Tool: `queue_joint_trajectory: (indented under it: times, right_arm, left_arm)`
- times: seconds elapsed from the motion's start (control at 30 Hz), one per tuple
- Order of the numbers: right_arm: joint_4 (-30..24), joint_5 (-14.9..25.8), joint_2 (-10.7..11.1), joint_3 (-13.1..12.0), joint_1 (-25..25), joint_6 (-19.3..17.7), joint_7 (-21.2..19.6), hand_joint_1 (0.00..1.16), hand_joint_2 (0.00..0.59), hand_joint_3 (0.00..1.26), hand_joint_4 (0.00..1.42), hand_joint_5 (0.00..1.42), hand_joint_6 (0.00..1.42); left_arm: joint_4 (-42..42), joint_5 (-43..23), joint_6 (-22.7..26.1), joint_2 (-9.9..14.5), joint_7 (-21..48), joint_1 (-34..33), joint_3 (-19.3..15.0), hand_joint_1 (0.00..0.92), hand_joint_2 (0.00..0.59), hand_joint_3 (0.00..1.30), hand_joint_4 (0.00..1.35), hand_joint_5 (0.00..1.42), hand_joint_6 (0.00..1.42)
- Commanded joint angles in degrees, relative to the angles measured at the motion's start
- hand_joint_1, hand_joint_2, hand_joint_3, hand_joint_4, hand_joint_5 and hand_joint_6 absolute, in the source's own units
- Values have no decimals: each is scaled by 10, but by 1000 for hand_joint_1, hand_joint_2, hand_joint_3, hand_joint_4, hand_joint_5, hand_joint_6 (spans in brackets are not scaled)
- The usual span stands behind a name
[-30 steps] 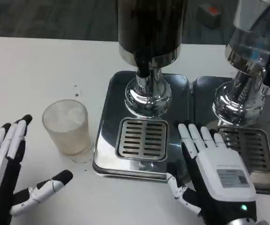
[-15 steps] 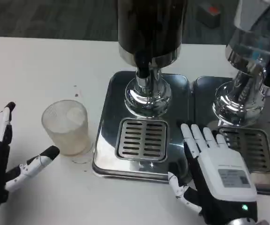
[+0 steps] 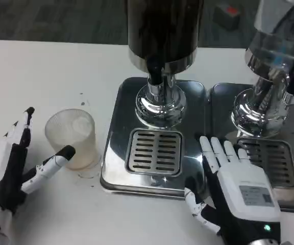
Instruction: Grasp the cup under the faucet to collect the drink, then remove the cup.
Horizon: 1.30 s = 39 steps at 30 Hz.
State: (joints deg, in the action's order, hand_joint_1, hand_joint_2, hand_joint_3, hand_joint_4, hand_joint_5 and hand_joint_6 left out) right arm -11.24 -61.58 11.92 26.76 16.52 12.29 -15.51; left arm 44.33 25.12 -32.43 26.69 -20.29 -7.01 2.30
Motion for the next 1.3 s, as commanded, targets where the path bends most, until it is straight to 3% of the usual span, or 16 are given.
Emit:
queue_joint_trajectory:
  times: [0.03, 0.3, 0.47, 0.7, 0.87, 1.0, 1.3]
  right_arm:
    - [-6, -2, -3, 0, 4, 7, 1, 305, 552, 2, 0, 0, 0]
    - [-10, -3, -8, 2, 9, 14, 0, 305, 552, 2, 0, 0, 0]
    - [-10, -3, -9, 3, 10, 16, -1, 304, 552, 8, 0, 0, 0]
    - [-10, -2, -9, 3, 8, 18, 1, 303, 552, 12, 0, 0, 0]
    - [-10, -2, -11, 4, 9, 20, -1, 312, 545, 24, 0, 0, 0]
    - [-10, -3, -13, 5, 10, 22, -3, 315, 544, 24, 0, 0, 0]
    - [-11, -4, -19, 5, 13, 26, -6, 321, 544, 25, 0, 0, 1]
  left_arm:
    - [40, 1, -13, -9, 2, -34, 18, 52, 0, 0, 0, 0, 0]
    - [86, -4, -21, -14, 4, -64, 37, 135, 16, 0, 0, 78, 13]
    - [105, -3, -27, -17, -5, -74, 40, 210, 40, 0, 0, 220, 188]
    - [136, -15, -43, -21, 5, -90, 38, 247, 56, 7, 51, 342, 300]
    - [156, -24, -54, -22, 19, -105, 43, 232, 52, 84, 172, 494, 550]
    - [168, -25, -57, -25, 26, -117, 47, 228, 50, 217, 324, 673, 757]
    - [184, -17, -62, -27, 18, -128, 61, 268, 67, 360, 488, 807, 894]
